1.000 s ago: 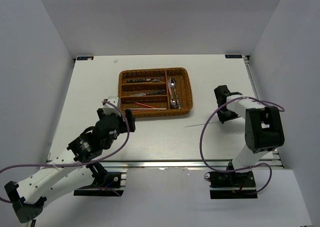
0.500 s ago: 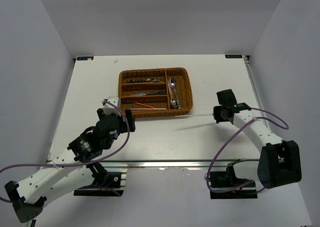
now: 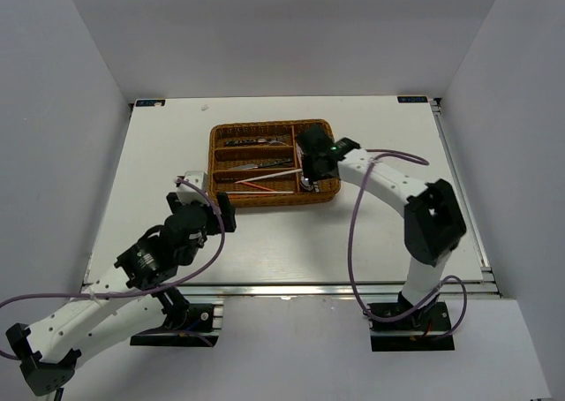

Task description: Sort the eating utensils into containers

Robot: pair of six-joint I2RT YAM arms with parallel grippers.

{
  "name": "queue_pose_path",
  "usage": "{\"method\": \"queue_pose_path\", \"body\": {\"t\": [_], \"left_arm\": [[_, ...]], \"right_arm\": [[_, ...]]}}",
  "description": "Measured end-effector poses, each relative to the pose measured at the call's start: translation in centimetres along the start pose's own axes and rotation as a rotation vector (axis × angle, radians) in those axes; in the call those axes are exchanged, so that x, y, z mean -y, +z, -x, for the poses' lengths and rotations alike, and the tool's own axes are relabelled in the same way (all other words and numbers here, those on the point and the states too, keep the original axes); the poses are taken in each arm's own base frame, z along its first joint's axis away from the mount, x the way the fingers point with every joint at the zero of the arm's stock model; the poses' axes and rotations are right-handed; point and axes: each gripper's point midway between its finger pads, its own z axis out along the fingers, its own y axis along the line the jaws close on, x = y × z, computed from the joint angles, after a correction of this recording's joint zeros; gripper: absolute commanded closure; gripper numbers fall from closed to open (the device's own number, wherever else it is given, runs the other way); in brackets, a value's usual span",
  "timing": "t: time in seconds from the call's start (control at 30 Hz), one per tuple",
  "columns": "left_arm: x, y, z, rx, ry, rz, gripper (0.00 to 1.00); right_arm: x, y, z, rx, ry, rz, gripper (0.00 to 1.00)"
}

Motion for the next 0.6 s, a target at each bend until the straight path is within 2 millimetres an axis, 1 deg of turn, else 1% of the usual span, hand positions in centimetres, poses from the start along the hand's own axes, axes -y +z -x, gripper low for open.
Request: {"method": "queue_pose_path", "body": {"t": [0.13, 0.27, 0.37, 0.47, 0.6], "left_arm": [[-0.3, -0.6, 0.8, 0.032, -0.025, -0.005, 0.02], [-0.4, -0.9, 1.3, 0.052, -0.041, -0.012, 0.02], [-0.4, -1.1, 1.5, 0.06, -0.048, -0.016, 0.02], [-0.5, -1.4, 1.8, 0.073, -0.059, -0.024, 0.02], [-0.4, -1.8, 2.2, 0.089, -0.073, -0.043, 0.02]], "right_arm": [[0.6, 1.2, -3.8, 0.003, -0.072, -0.049, 1.0], [1.8, 2.2, -6.5, 0.02, -0.139, -0.082, 1.0], [2.8, 2.8, -7.7, 0.04, -0.184, -0.104, 1.0], [3.6, 3.1, -8.6, 0.051, -0.216, -0.124, 1.0], [3.9, 3.6, -8.4, 0.075, -0.227, -0.134, 1.0]]}}
